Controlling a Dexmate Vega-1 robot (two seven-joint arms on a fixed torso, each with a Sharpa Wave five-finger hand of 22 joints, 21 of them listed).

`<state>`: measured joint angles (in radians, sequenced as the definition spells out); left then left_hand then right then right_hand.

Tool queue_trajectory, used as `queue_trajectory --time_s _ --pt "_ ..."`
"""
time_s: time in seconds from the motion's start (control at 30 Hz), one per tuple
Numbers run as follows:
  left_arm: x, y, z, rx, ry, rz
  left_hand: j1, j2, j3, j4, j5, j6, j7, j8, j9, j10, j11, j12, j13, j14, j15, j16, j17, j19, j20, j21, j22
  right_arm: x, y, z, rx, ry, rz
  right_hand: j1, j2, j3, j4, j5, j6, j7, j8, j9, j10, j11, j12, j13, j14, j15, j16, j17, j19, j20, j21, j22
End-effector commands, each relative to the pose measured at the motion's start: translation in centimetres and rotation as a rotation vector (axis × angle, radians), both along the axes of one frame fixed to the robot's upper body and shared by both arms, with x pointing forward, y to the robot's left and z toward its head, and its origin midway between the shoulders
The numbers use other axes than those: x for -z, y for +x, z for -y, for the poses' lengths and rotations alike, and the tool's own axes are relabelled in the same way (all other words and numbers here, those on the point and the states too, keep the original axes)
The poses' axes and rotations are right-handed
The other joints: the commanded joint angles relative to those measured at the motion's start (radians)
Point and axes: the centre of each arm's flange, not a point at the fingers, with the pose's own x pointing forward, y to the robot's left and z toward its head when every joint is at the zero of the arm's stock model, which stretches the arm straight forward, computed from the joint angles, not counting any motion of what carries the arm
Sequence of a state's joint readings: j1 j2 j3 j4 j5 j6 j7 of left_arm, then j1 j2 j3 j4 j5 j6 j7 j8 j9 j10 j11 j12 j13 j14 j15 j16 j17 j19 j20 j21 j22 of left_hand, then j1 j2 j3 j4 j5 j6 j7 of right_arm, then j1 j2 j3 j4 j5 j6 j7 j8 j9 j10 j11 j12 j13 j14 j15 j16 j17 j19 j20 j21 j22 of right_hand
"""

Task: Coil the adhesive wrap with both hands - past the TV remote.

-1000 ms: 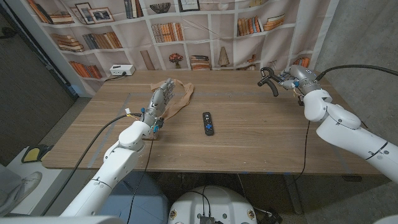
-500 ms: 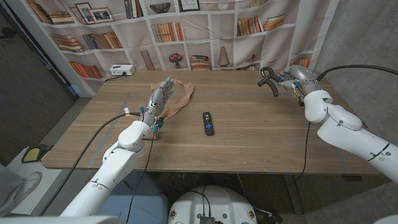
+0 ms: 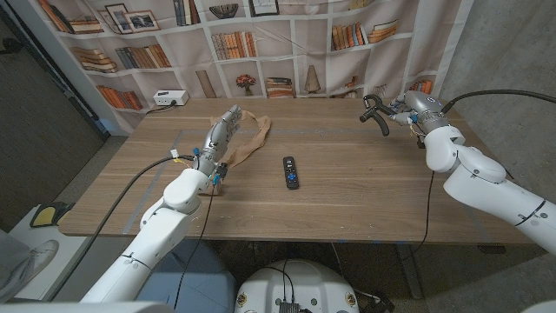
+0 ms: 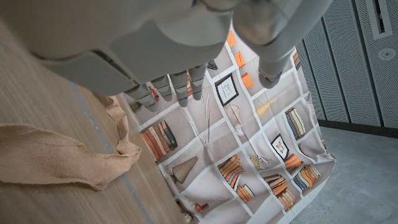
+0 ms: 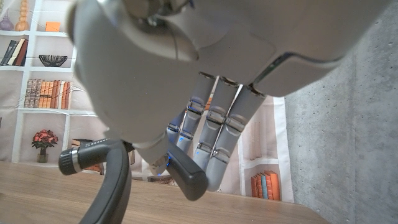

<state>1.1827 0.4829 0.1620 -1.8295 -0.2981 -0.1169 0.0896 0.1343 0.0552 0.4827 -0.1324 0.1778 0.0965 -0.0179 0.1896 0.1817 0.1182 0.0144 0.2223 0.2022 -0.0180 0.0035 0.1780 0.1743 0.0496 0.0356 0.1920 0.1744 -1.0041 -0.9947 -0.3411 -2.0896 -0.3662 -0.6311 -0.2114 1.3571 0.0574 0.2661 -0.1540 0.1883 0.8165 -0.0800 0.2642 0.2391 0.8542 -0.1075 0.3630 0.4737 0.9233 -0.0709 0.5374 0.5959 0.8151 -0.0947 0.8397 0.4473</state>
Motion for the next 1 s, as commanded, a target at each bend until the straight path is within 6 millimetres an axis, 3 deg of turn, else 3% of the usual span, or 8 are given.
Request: queue_trajectory --time_s 0.03,0.57,1.0 --pt "-0.2 -1.4 0.0 -0.009 -0.004 0.030 -0.002 0.003 -0.004 0.001 0.003 0.009 -0.001 0.005 0.001 0.007 0.005 0.008 0.001 -0.006 -0.001 0.005 0.002 -0.001 0.004 0.000 0.004 0.1 -0.7 -0.1 0.007 -0.014 0.011 0.089 0.084 0.006 -0.001 0.007 0.000 0.000 -0.004 0.006 -0.002 -0.004 0.004 0.006 0.061 -0.167 -0.002 0.005 -0.008 -0.068 0.010 0.006" --pt "-0.3 -2.8 -0.8 -0.053 0.022 0.054 -0.004 0.003 -0.005 0.002 0.003 0.008 0.002 0.003 0.001 0.008 0.007 0.007 0.001 -0.008 0.002 0.004 0.003 -0.003 0.006 0.001 0.004 -0.4 -1.2 -0.6 0.004 -0.029 0.011 0.089 0.085 0.008 -0.002 0.008 -0.005 0.001 -0.009 0.007 -0.007 -0.005 0.004 0.024 0.063 -0.166 -0.008 0.018 -0.023 -0.069 0.035 0.005" --pt "-0.4 -4.7 -0.8 -0.161 0.146 0.089 -0.004 0.003 -0.006 0.003 0.003 0.009 0.004 0.003 0.001 0.006 0.010 0.006 0.001 -0.010 0.002 0.004 0.002 -0.004 0.005 0.002 0.004 -0.8 -1.6 -1.1 -0.008 -0.049 0.017 0.088 0.086 0.010 -0.001 0.008 -0.006 0.000 -0.011 0.008 -0.009 -0.004 0.004 0.035 0.062 -0.166 -0.013 0.025 -0.031 -0.069 0.051 0.004"
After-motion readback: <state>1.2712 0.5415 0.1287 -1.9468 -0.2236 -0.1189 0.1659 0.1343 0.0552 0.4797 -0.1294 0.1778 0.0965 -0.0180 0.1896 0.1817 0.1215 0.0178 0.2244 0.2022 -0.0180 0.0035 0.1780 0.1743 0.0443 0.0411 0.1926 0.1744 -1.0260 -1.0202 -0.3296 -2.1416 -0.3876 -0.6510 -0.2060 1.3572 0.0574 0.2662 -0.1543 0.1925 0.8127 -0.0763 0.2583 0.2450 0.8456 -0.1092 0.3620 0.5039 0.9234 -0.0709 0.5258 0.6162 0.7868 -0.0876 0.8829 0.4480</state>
